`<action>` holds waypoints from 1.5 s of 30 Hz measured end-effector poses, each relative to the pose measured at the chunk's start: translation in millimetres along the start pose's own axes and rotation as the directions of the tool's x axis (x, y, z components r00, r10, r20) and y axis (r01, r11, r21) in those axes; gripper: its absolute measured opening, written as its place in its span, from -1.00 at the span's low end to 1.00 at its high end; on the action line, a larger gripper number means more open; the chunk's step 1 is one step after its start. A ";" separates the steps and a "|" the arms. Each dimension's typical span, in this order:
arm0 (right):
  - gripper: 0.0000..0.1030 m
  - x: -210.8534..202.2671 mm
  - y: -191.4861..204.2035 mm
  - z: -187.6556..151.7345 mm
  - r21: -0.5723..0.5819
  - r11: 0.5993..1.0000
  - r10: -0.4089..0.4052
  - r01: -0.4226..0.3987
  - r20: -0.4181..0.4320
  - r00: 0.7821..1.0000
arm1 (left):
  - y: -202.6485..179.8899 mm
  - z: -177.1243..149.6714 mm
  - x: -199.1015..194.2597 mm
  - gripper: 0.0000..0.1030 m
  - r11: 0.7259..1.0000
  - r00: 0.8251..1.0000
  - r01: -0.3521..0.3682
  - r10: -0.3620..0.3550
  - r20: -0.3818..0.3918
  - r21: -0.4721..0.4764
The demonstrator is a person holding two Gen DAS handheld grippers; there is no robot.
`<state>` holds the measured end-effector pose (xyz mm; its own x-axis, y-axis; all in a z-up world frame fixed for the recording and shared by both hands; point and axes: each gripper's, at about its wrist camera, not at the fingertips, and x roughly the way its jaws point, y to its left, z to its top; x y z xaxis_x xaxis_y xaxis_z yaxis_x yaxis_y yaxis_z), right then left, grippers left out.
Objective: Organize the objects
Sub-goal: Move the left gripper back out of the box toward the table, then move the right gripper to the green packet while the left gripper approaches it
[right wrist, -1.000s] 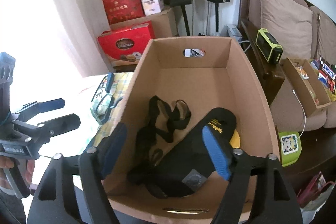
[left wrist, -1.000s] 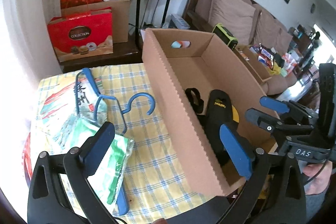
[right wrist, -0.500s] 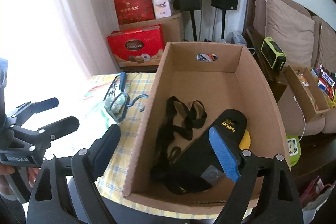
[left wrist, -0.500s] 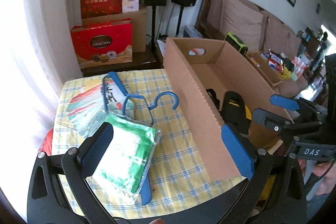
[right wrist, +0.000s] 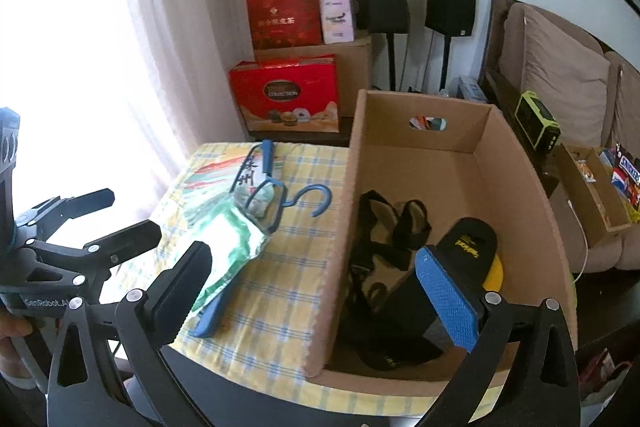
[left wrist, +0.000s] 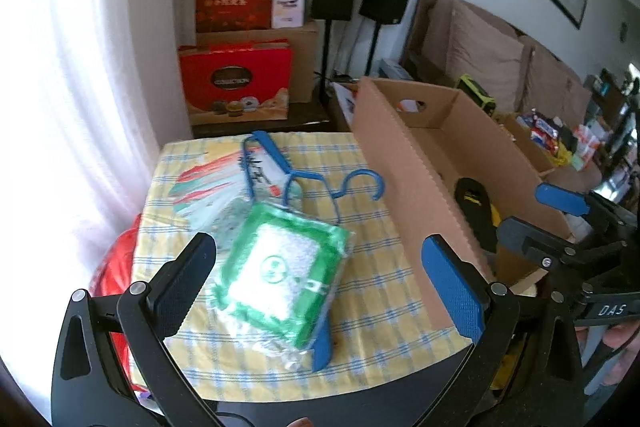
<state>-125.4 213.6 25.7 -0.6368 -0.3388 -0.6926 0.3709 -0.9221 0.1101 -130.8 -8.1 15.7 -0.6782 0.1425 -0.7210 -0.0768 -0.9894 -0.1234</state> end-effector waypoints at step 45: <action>0.18 125.7 65.0 -54.2 0.111 0.978 0.192 -0.177 -0.151 0.970 | 130.4 -50.1 123.6 0.50 0.974 0.975 0.165 -0.185 -0.123 -0.157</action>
<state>-144.7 121.3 -92.9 -0.4437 -0.4776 -0.7583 0.4003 -0.8627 0.3091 -188.0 -118.1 -123.6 -0.5568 0.3257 -0.7641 -0.0724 -0.9354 -0.3460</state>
